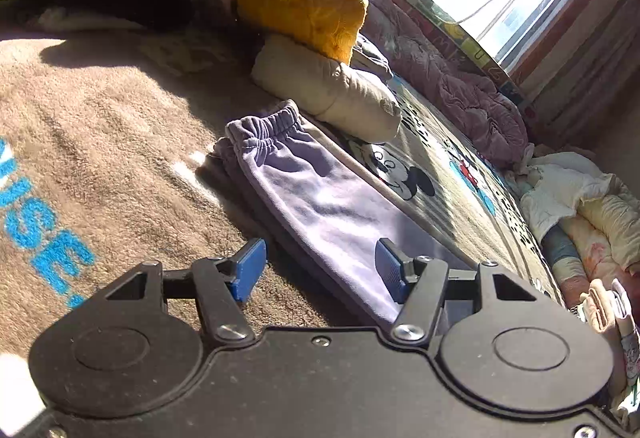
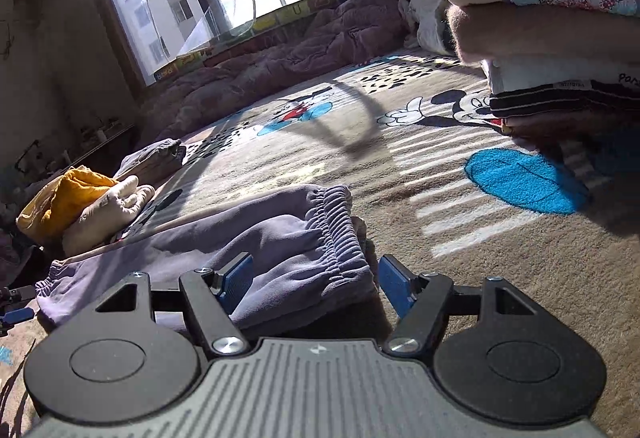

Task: Fold clothes

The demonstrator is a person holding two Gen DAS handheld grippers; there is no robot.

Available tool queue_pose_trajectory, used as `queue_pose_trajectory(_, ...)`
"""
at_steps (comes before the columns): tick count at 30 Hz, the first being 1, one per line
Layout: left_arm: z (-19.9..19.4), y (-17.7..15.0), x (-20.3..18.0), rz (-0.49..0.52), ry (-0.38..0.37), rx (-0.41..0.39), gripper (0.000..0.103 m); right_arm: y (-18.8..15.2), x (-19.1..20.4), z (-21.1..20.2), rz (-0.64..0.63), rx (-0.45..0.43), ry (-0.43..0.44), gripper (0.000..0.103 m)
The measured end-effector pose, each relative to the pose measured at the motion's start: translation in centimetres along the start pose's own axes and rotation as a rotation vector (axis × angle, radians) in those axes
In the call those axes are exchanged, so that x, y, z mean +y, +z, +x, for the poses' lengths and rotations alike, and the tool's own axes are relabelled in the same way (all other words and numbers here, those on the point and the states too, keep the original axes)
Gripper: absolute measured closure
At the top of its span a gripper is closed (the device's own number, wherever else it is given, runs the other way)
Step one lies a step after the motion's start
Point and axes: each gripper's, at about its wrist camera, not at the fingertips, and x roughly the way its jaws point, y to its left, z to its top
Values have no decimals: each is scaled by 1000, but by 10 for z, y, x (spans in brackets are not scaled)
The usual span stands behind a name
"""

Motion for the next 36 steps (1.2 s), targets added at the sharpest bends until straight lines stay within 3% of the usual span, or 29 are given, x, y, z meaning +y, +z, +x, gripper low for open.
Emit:
queue_pose_trajectory(3, -1, 10, 39, -259, -93, 7, 43, -3, -9, 10, 59, 25, 6, 32)
queue_pose_trajectory(8, 11, 21, 46, -313, -124, -13, 44, -4, -5, 21, 37, 48, 12, 26)
queue_pose_trajectory(11, 26, 29, 46, -329, -117, -9, 52, -3, -3, 27, 15, 64, 22, 19)
queue_pose_trajectory(19, 60, 45, 51, -353, -102, 6, 81, 6, -12, 39, 41, 82, 76, 13)
queue_pose_trajectory(24, 66, 47, 47, -327, -108, -4, 83, 12, -19, 45, 82, 82, 101, 13)
queue_pose_trajectory(28, 51, 43, 37, -302, -152, -47, 93, 14, -21, 47, 97, 85, 110, 13)
queue_pose_trajectory(36, -5, 18, -49, -126, -241, -151, 95, 18, -32, 44, 180, 77, 152, 13)
